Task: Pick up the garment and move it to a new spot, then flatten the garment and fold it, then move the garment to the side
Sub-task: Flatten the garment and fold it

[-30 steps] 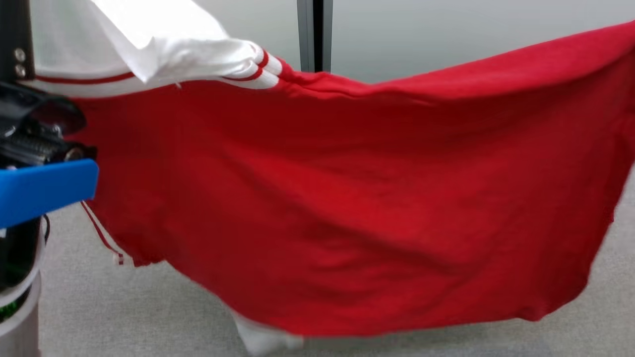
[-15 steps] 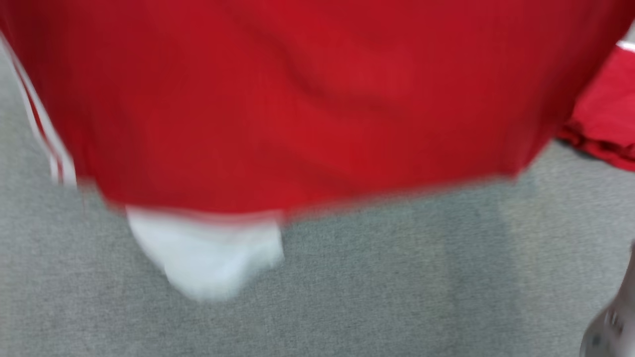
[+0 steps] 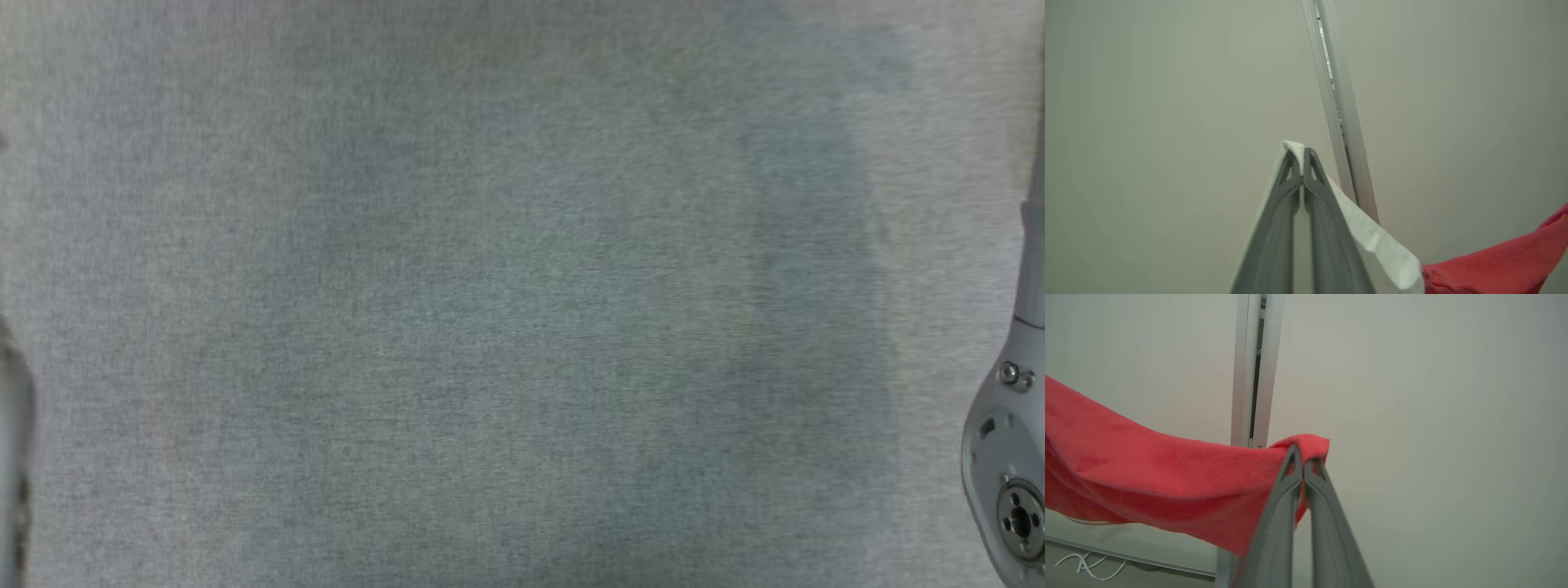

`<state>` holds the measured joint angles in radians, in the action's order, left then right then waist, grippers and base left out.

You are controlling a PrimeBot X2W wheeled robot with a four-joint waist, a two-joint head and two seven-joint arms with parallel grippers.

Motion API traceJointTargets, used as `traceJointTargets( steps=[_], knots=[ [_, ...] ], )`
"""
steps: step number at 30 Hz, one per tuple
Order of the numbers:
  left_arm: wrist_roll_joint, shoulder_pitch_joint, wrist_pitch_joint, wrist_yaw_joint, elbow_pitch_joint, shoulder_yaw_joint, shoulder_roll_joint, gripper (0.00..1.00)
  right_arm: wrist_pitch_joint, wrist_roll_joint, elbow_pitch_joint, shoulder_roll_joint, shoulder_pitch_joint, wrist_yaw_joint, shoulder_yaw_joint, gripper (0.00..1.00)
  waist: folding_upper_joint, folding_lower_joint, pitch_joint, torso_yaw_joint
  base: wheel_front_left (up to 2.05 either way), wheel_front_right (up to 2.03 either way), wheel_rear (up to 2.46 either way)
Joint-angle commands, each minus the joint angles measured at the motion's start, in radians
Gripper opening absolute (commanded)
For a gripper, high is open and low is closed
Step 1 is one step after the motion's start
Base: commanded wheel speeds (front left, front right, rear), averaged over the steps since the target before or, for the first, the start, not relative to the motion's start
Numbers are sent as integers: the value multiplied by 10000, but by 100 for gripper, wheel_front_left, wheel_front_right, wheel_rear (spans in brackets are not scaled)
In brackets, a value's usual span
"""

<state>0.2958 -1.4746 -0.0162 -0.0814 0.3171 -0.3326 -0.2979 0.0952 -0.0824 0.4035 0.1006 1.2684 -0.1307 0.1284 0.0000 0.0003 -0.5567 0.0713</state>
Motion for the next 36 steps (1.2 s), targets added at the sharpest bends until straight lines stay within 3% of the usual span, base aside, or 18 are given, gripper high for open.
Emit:
traceJointTargets(
  steps=[1,7,16,27,36],
  knots=[
    [80,291,114,-14,133,16,34,0,-265,-214,213,2,130,-1,90,0,0,-3,-319,-259,0,0,0],
    [437,1824,749,46,739,-53,194,0,-1567,-1027,2223,-258,-485,1,649,0,0,-3,-946,-430,0,0,0],
    [1298,4475,1827,85,79,426,64,0,-3177,-394,3869,-468,-1338,-1,953,0,0,-3,-1140,-224,0,0,0],
    [1909,8212,2522,807,-2391,1054,-15,0,-3617,1456,2410,-484,-3662,1,110,0,0,-3,-243,3,0,0,0],
    [1854,11387,2742,1292,-3832,1077,46,0,-3615,2280,427,-488,-6568,-1,-500,0,0,-3,1660,76,0,0,0]
  ],
)
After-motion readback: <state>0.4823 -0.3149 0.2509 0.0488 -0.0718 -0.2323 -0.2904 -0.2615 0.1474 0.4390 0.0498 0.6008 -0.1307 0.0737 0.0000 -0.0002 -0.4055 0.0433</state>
